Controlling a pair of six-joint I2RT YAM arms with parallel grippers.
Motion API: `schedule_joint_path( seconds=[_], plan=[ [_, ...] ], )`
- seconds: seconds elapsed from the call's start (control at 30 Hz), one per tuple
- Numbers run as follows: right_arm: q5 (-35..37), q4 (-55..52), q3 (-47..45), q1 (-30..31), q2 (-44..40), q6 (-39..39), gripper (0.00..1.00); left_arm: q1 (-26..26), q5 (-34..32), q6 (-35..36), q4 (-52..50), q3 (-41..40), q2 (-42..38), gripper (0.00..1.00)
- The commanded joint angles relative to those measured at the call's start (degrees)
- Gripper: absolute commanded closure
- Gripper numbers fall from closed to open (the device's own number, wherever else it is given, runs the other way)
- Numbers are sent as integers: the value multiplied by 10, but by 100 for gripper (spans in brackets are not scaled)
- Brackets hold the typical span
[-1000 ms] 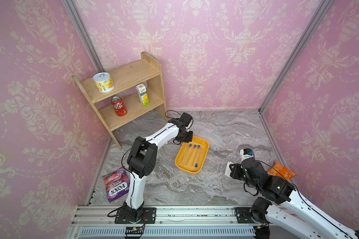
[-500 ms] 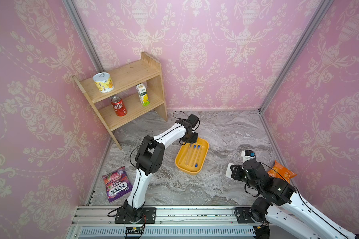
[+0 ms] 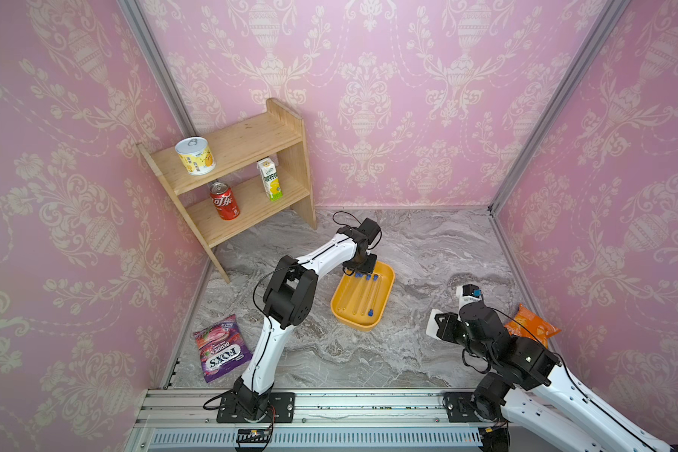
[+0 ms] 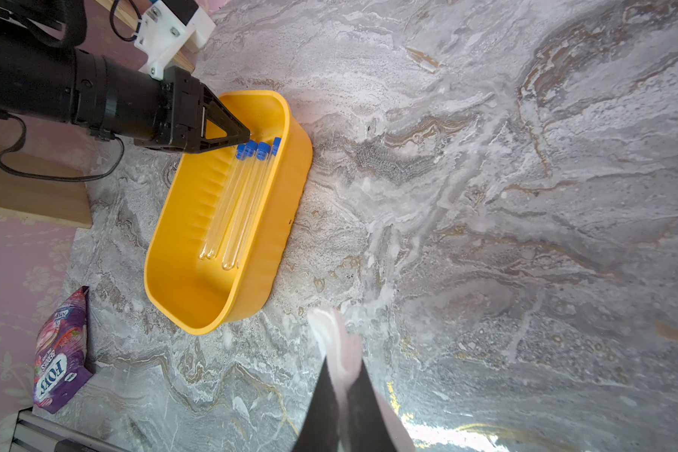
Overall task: Wipe the exteriors of test tubes
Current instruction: Place the test tube in the storage box, then place the cleaning item at the center of the board.
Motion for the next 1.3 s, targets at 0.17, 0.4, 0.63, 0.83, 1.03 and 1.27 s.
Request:
schedule_joint_path(
  seconds=[0.17,0.4,0.63,0.83,1.03,1.27],
  plan=[
    [0,-5,-5,-7,1,9,100,-6,-15,14,-16,9,-4,67],
    [-2,18,8,-26,35,-22,100,-11,0,-10,43,-79,-115,34],
    [-107,116,9,-76,183,-59,96,-11,45,-63,148,-244,-289,1],
    [-160,160,51,-82,307,-53,88,-13,100,-111,214,-368,-405,1],
    [-187,172,70,-88,384,-39,48,-43,119,-147,281,-490,-510,1],
    [-176,159,74,-96,403,-36,37,-83,130,-193,373,-632,-622,1]
  ],
)
